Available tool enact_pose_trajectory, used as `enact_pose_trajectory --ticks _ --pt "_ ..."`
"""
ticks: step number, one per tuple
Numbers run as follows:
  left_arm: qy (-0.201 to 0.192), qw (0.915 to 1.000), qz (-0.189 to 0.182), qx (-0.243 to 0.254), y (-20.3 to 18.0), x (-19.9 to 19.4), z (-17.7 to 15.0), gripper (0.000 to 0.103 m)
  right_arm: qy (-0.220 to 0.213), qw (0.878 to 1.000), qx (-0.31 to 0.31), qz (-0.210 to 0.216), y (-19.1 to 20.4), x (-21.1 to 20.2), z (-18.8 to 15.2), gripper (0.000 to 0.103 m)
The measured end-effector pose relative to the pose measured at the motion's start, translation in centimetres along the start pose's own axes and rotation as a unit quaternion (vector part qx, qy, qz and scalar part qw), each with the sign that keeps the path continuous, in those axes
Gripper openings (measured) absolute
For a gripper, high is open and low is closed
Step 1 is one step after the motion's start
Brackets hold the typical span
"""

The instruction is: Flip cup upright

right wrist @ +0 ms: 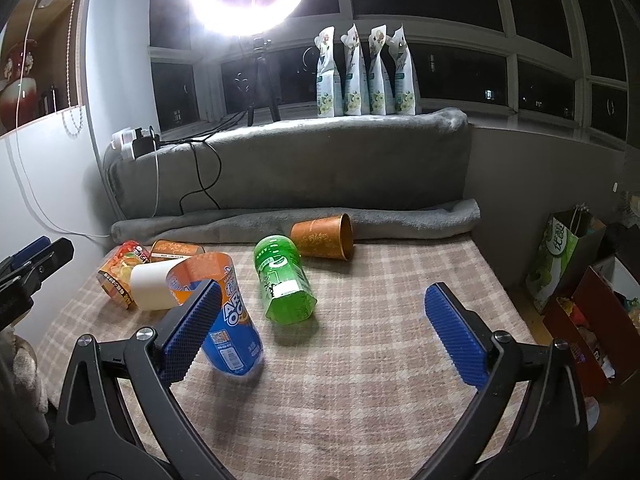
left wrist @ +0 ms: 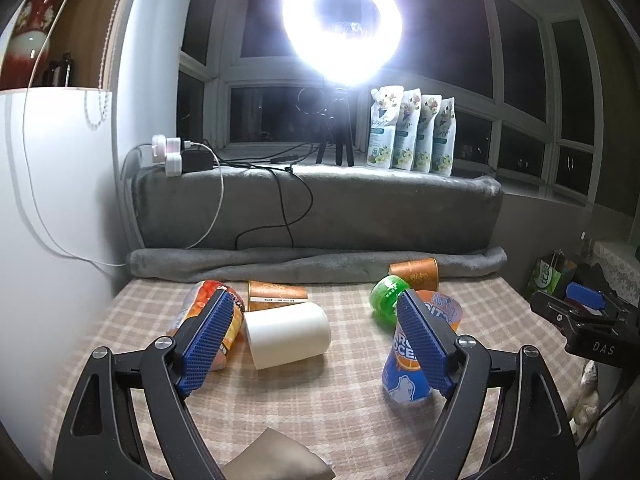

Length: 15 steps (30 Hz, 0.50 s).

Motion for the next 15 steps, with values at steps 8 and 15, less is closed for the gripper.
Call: enact_pose_trajectory --ticks 8,15 --pt "0.000 1.0000 0.002 -0.003 0.25 -0.08 0.00 0.084 0.000 1.000 0.000 -0.001 0.01 -0.03 0.01 0.103" --pt "-0.004 1.0000 0.004 -0.006 0.50 -0.20 0.20 0.084 0.000 1.000 0.000 -0.001 0.10 -0.03 0.06 0.103"
Point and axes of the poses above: each gripper's, at about its wrist camera, not at the fingertips, and x roughly the way its jaws point, y to its left, z to its top, the point moved 2 cm from there along x, roughly the way its jaws point, and after that the axes turned 7 degrees about z, right-handed, at the moved point
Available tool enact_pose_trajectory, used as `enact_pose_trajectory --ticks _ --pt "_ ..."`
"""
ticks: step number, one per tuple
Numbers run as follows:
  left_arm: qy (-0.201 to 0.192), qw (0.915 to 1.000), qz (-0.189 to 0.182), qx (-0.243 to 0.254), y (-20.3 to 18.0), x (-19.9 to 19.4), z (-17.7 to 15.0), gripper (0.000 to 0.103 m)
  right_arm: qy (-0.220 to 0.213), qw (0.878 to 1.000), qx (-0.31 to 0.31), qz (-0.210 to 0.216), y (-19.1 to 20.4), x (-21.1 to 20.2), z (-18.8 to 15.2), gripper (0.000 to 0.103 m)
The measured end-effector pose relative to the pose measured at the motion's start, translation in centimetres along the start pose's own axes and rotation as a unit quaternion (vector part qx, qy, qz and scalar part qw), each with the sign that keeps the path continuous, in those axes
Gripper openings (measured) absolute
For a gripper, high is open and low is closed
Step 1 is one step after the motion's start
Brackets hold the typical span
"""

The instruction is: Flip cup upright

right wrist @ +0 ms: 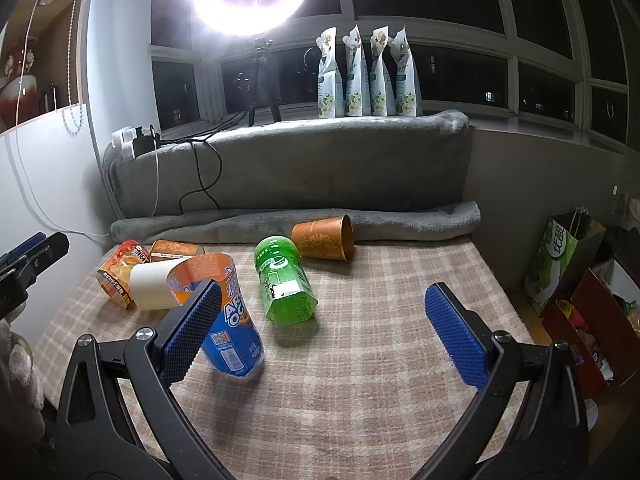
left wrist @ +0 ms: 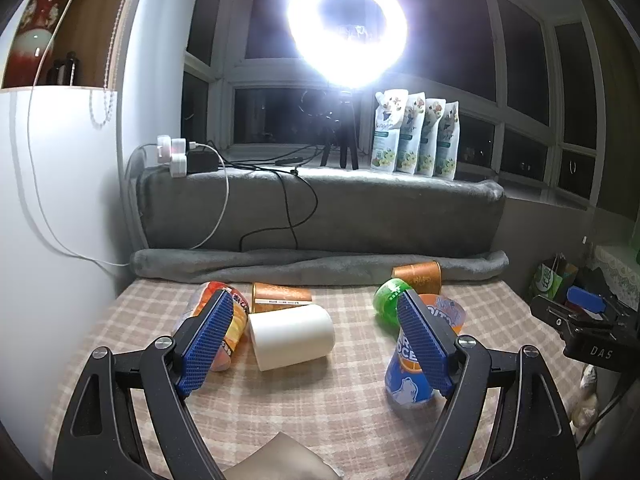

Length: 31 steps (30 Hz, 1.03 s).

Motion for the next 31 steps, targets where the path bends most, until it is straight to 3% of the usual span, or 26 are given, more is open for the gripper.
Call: enact_pose_trajectory --ticks 31 --pt "-0.030 0.9995 0.009 0.001 0.23 -0.97 1.01 0.084 0.006 1.000 -0.006 0.003 0.24 0.33 -0.01 0.103"
Point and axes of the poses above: each gripper's, at about its wrist camera, not at the fingertips, and x roughly the way its jaws point, y to its left, z to its top, the point moved 2 cm from there along x, roughly the way its jaws point, and after that the axes turned 7 degrees about z, right-handed, at the moved point
